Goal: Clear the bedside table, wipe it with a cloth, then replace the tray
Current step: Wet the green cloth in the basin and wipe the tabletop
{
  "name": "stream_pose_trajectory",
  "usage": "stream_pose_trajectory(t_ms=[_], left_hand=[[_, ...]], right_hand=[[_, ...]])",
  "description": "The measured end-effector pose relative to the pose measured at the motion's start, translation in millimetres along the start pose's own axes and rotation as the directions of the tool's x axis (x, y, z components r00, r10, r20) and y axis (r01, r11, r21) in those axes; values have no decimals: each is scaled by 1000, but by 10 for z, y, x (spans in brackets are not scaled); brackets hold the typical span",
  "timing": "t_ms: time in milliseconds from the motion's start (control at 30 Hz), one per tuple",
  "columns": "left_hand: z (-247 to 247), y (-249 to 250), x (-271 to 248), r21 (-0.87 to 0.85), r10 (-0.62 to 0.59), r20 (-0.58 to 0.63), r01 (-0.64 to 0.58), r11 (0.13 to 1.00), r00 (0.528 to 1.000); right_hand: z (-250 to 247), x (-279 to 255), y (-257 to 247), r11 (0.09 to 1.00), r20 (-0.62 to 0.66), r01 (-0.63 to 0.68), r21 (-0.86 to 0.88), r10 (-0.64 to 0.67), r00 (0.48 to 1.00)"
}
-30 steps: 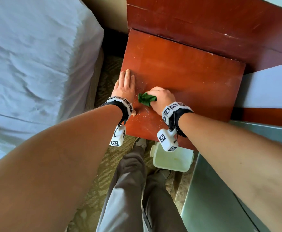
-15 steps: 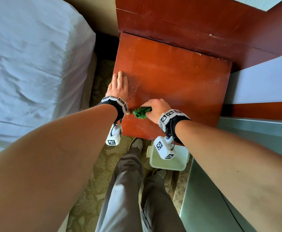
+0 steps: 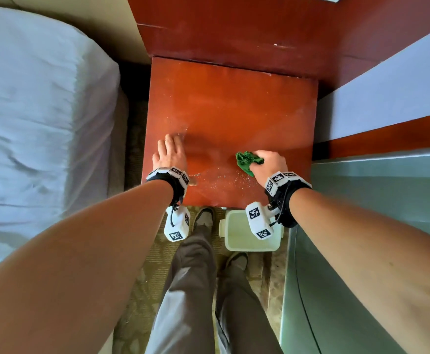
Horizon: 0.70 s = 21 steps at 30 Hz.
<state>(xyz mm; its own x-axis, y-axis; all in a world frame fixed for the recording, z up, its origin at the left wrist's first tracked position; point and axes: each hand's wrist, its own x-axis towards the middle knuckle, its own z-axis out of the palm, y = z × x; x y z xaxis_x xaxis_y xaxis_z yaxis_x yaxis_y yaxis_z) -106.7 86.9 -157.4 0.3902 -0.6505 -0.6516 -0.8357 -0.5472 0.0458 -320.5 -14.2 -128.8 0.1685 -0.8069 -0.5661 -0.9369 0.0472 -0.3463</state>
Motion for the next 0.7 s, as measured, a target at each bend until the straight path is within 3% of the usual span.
stream_pose_trajectory(t_ms=[200, 300, 467, 700], left_hand=[[143, 210, -162, -50, -83, 17, 84, 995, 996], [127, 260, -233, -79, -64, 20, 65, 995, 998], [-81, 290, -332, -170, 51, 28, -45, 984, 998], [-558, 238, -536, -294, 84, -111, -114, 949, 990]], right_hand=[[10, -112, 383, 999, 6, -36, 37, 36, 999], [-15, -166, 385, 998, 1, -10, 60, 10, 1000], [-132, -271, 97, 992, 15, 96, 79, -97, 995], [-273, -385, -494, 961, 46, 265, 80, -270, 962]])
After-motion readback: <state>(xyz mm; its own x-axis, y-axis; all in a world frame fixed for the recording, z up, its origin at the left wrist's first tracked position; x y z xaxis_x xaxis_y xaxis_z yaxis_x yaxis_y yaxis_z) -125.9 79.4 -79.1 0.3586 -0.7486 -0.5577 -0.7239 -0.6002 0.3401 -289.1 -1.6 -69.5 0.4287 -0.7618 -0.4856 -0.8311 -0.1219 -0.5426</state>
